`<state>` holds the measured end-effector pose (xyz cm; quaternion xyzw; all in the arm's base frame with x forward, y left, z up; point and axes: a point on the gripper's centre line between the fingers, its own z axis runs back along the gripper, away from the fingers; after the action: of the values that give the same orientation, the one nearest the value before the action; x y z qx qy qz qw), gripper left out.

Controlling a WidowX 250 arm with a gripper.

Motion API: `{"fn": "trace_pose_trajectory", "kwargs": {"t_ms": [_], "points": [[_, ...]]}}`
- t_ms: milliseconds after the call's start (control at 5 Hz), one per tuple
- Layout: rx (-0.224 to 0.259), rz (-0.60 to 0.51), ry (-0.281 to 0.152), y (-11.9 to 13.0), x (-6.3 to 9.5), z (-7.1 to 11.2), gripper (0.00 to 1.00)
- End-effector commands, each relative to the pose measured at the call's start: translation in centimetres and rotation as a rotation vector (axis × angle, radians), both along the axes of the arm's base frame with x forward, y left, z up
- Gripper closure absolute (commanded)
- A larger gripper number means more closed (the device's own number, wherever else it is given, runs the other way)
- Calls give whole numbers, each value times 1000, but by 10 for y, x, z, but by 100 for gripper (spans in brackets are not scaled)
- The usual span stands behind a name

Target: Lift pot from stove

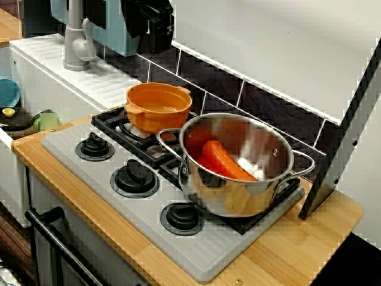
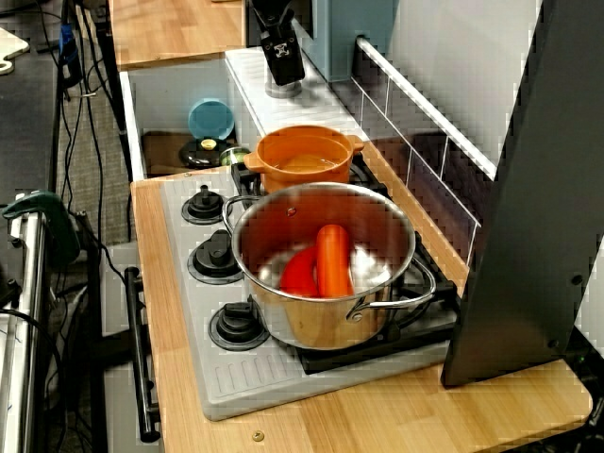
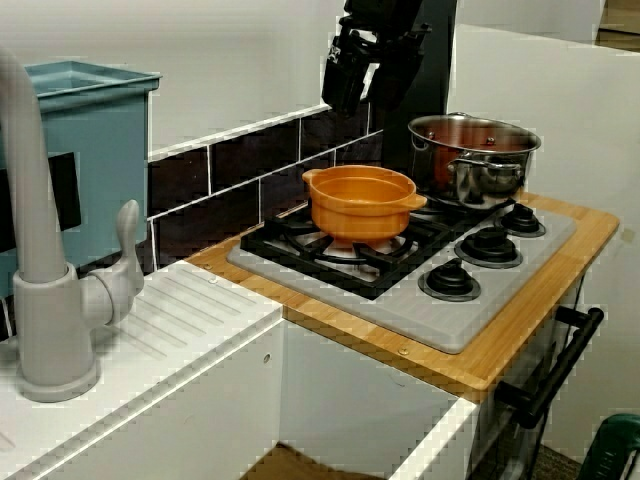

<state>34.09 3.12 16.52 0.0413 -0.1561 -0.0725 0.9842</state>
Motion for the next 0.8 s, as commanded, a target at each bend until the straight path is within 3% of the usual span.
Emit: {"fn": "trace_pose_trajectory", "kwargs": {"t_ms": [0, 600], "points": [[-8, 69, -43, 10, 14, 8, 0], [13, 80, -28, 13, 16, -3, 0]]}}
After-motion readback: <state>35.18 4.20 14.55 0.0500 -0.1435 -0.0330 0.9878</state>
